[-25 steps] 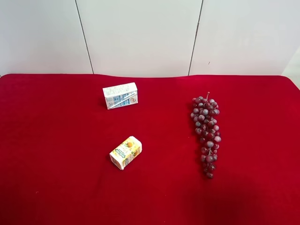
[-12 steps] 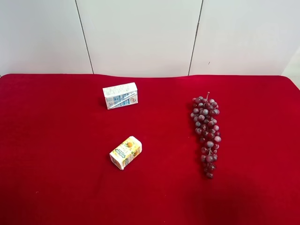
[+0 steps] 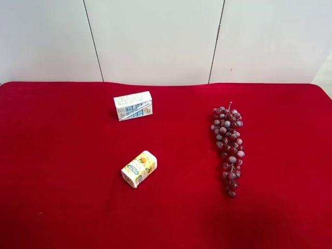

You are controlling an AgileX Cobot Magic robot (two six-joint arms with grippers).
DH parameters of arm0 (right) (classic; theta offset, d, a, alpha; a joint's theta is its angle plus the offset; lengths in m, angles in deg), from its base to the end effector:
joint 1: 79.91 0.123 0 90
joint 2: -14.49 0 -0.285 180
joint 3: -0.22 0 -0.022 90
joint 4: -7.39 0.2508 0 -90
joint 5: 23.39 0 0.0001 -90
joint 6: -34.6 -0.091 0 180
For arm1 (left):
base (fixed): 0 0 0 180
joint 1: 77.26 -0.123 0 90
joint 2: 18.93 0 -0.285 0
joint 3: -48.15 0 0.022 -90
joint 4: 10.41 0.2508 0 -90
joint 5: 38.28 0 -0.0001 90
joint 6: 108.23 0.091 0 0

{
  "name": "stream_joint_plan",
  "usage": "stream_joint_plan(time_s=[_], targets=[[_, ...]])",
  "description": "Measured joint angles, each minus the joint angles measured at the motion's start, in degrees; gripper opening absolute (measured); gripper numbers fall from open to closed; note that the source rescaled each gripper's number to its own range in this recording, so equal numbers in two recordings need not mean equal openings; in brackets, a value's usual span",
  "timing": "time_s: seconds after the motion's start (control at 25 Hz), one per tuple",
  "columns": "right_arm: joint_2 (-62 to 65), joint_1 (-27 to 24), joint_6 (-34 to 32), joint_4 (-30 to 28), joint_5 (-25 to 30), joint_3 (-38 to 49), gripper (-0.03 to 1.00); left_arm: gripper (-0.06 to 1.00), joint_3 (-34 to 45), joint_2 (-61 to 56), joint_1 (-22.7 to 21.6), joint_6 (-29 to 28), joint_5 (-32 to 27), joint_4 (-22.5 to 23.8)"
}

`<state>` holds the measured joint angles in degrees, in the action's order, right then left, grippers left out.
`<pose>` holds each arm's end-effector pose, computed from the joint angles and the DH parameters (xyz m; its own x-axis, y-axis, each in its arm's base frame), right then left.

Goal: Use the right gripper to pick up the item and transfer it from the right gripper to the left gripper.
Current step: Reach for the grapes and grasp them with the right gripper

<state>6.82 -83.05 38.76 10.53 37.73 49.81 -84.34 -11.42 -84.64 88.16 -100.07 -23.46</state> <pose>-0.0032 0.0045 0.2719 -0.4741 -0.0201 -0.8802 -0.0093 0.9998 -0.0178 -0.0073 -0.0192 0.2826 -0.4217 0.1193 -0.8988 0.1274 0.9893 0.0715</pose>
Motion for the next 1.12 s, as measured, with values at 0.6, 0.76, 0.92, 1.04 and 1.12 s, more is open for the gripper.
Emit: stream_joint_plan(time_s=[0.6,0.76,0.92,1.04,1.12], targets=[[-15.5,0.8,-1.0,0.0,-4.3,-5.9,1.0,1.0,0.0,0.0,0.0,0.0,0.0,0.0],[-23.4,0.8,-1.0,0.0,-7.0,-7.6,1.0,1.0,0.0,0.0,0.0,0.0,0.0,0.0],[-33.0,0.8,-1.9,0.0,-9.6,-11.5,1.0,1.0,0.0,0.0,0.0,0.0,0.0,0.0],[-41.0,0.8,-3.3,0.0,-11.0,-16.0,1.0,1.0,0.0,0.0,0.0,0.0,0.0,0.0],[-46.2,0.8,-3.5,0.0,-11.9,-19.2,1.0,1.0,0.0,0.0,0.0,0.0,0.0,0.0]])
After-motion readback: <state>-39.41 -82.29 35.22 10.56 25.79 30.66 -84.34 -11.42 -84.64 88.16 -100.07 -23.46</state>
